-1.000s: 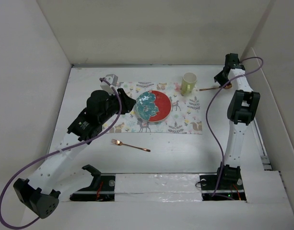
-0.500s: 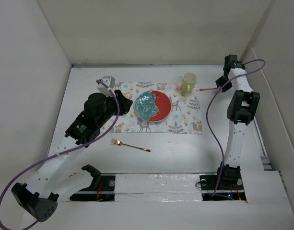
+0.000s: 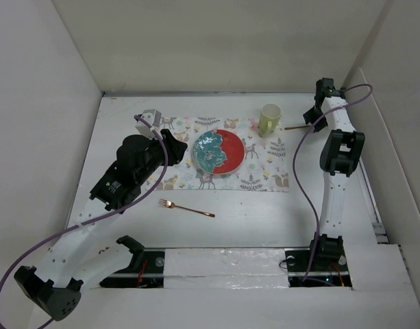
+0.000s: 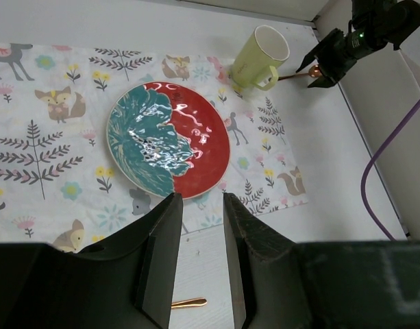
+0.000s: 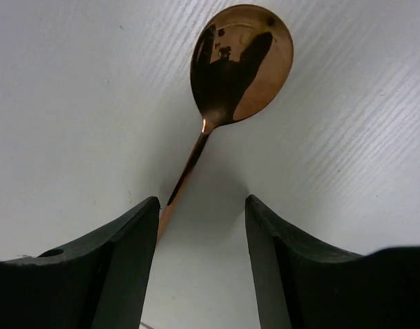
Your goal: Set the dinner table for one person
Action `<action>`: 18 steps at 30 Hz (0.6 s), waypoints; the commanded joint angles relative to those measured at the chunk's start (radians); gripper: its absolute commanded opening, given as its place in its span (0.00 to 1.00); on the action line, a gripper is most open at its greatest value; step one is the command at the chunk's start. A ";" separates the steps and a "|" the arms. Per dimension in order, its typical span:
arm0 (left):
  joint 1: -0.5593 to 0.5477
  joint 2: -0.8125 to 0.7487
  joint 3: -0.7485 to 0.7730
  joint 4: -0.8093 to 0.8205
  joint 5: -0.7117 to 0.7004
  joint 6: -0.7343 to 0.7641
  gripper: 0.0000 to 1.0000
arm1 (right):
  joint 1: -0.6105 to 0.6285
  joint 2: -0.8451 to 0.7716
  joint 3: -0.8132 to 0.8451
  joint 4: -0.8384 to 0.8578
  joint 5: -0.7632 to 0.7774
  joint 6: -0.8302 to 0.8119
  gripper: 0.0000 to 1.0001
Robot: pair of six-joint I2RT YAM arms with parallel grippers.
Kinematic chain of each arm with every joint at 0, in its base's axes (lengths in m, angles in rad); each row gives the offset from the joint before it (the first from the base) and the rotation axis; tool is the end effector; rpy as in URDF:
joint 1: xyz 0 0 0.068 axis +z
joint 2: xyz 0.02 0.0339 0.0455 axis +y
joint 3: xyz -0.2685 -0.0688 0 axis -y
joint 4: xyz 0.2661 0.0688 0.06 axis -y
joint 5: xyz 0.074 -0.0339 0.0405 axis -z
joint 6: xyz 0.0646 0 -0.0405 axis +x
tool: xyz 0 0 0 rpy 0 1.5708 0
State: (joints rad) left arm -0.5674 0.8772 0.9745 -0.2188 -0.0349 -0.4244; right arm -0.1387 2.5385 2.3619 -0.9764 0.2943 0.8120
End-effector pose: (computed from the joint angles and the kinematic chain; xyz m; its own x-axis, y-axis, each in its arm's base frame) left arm 0.2077 -0.1297 0.3887 -0.3023 -0.2953 -0.9063 0.4208 0.8118 -0.4049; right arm 0.5607 -0.0972 0.1540 -0.4422 0.7629 -0.4716 0.8281 0.5492 0.1120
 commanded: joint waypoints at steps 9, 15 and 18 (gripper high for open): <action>0.003 -0.015 -0.005 0.024 -0.014 0.004 0.27 | 0.013 0.075 0.151 -0.096 -0.015 -0.028 0.40; 0.003 -0.029 0.003 0.030 -0.051 0.029 0.28 | 0.013 0.048 0.114 -0.157 0.020 -0.105 0.30; 0.003 -0.047 0.003 0.019 -0.065 0.049 0.28 | 0.025 0.036 0.097 -0.182 0.019 -0.135 0.24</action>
State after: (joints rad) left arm -0.5674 0.8669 0.9745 -0.2260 -0.0696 -0.4068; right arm -0.1284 2.5984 2.4718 -1.0840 0.2890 0.7334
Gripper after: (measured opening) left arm 0.276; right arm 0.246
